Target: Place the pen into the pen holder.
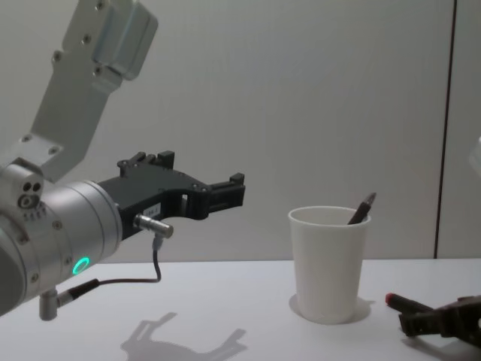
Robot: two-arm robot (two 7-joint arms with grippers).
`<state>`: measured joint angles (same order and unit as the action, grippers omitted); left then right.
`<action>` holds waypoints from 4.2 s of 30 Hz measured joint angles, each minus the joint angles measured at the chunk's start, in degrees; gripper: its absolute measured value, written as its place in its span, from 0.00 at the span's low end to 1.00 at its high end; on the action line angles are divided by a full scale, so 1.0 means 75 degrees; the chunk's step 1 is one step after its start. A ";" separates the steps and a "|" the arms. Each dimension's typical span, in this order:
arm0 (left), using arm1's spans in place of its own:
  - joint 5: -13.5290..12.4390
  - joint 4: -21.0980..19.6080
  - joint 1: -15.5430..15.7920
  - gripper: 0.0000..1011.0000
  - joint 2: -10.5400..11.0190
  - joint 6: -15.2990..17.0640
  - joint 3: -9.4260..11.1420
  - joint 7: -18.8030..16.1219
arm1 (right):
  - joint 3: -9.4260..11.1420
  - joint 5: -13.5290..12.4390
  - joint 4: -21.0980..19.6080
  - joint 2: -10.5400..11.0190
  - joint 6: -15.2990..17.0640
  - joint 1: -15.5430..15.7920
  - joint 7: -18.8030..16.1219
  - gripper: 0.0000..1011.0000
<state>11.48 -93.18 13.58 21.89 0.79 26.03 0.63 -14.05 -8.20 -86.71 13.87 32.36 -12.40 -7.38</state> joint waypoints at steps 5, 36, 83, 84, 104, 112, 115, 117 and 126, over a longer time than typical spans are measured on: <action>0.0000 0.0000 0.0000 0.99 0.0000 0.0000 0.0000 0.0000 | -0.0012 0.0003 0.0006 -0.0013 -0.0007 0.0003 -0.0004 0.91; 0.0000 0.0000 0.0000 0.99 0.0000 0.0000 0.0000 0.0000 | -0.0016 0.0005 0.0029 -0.0032 -0.0024 0.0013 -0.0010 0.57; 0.0000 0.0000 0.0000 0.99 0.0000 0.0000 0.0000 0.0000 | 0.0077 -0.0353 0.0024 -0.0080 -0.0007 0.0048 0.0187 0.27; 0.0000 0.0000 0.0000 0.99 0.0000 0.0000 0.0000 0.0000 | 0.0077 -0.0353 0.0024 -0.0080 -0.0008 0.0048 0.0187 0.26; 0.0000 0.0000 0.0000 0.99 0.0000 0.0000 0.0000 0.0000 | 0.0095 -0.0275 -0.0165 -0.0087 -0.0793 0.0162 0.0363 0.17; 0.0000 0.0000 0.0000 0.99 0.0000 0.0000 0.0000 0.0000 | 0.0106 -0.0181 -0.0291 -0.0089 -0.1262 0.0210 0.0468 0.17; 0.0000 0.0000 0.0000 0.99 0.0000 0.0000 0.0000 0.0000 | 0.0112 -0.0139 -0.0334 -0.0086 -0.1470 0.0225 0.0504 0.17; 0.0000 0.0000 0.0000 0.99 0.0000 0.0000 0.0000 0.0000 | 0.0119 -0.0097 -0.0367 -0.0082 -0.1661 0.0235 0.0533 0.17; 0.0000 0.0000 0.0000 0.99 0.0000 0.0001 0.0000 0.0000 | 0.0134 0.0143 -0.0464 -0.0072 -0.2503 0.0248 0.0592 0.17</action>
<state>11.48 -93.18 13.59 21.89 0.80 26.02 0.63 -13.04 -7.13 -90.19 13.33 13.58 -10.54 -2.94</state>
